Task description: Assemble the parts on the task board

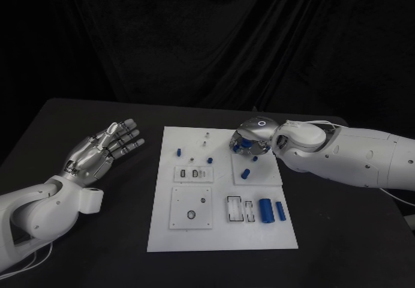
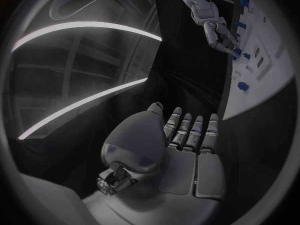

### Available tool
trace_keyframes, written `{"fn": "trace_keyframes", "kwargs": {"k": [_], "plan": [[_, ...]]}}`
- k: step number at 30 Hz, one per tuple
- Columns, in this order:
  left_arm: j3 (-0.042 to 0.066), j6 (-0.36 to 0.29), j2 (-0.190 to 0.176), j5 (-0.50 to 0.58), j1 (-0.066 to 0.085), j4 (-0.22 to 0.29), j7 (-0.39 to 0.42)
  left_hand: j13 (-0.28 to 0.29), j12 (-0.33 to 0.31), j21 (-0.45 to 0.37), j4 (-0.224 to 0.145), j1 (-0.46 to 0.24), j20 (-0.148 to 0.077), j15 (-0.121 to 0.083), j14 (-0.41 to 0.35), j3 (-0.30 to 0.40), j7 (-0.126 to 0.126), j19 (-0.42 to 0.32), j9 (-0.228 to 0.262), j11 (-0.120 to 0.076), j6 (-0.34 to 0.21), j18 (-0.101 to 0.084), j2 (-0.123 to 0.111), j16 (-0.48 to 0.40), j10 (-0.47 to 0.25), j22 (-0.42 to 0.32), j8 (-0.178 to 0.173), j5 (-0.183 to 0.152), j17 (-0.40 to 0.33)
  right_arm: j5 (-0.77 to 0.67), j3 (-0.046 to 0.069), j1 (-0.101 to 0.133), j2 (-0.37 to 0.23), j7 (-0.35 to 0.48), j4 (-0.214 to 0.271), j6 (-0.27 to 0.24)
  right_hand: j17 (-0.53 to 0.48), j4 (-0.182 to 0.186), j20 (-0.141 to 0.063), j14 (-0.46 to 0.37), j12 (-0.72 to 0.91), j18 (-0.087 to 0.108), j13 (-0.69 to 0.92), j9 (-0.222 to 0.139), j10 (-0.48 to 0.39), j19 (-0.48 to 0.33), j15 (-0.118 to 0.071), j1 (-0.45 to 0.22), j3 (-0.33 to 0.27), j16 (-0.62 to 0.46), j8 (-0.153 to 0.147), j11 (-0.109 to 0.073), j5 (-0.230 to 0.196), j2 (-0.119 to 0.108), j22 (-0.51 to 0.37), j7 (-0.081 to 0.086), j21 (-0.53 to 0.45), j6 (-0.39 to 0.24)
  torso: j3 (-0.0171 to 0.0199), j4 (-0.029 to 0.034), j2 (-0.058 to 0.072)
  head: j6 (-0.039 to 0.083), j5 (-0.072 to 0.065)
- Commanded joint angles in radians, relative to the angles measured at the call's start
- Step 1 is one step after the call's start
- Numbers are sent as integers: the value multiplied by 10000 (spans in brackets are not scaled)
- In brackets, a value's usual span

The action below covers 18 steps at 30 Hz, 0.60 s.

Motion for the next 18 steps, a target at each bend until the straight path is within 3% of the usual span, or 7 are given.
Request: {"fn": "trace_keyframes", "kwargs": {"k": [1,6,9,18], "plan": [[8,179,26,39,-1,5,978,0,-52,-36,5,130,3,60,-44,42,-10,-64,7,30,-40,-7,5,-62,-69,-15,-67,72,5,-82,-1,-62,23,-179,-66,105,55,-91,-65,1,3,-186,-4,63,83,0,-61,209,139,-8,62,-10,240,-3,34,22,73,133,-3,0,5,-7,7],[9,192,31,39,-3,13,957,7,-42,-38,-15,224,2,63,-56,65,-3,-66,14,42,-21,-15,11,-69,-78,-17,-69,234,5,-81,-1,-121,57,-119,-162,-3,97,-229,-89,31,6,-188,-5,170,189,16,-91,383,351,7,145,-47,245,77,62,81,79,304,1,3,12,-11,9],[9,199,36,39,-3,10,944,10,-38,-38,-27,279,1,64,-59,82,2,-65,19,48,-4,-17,12,-71,-82,-18,-67,329,6,-81,-1,-144,69,-19,-209,-194,127,-451,-153,50,118,-188,40,357,463,30,-174,608,547,9,353,-155,159,168,96,194,86,664,2,5,12,-2,20],[9,201,39,39,-5,-5,919,14,-29,-39,-64,443,1,66,-65,143,9,-63,29,49,33,-21,8,-77,-93,-20,-67,613,8,39,3,-156,54,377,-96,-1391,421,-862,-407,151,428,-225,212,1109,1225,118,-441,729,615,126,1085,-492,-313,324,305,486,173,1321,-3,11,14,20,80]]}}
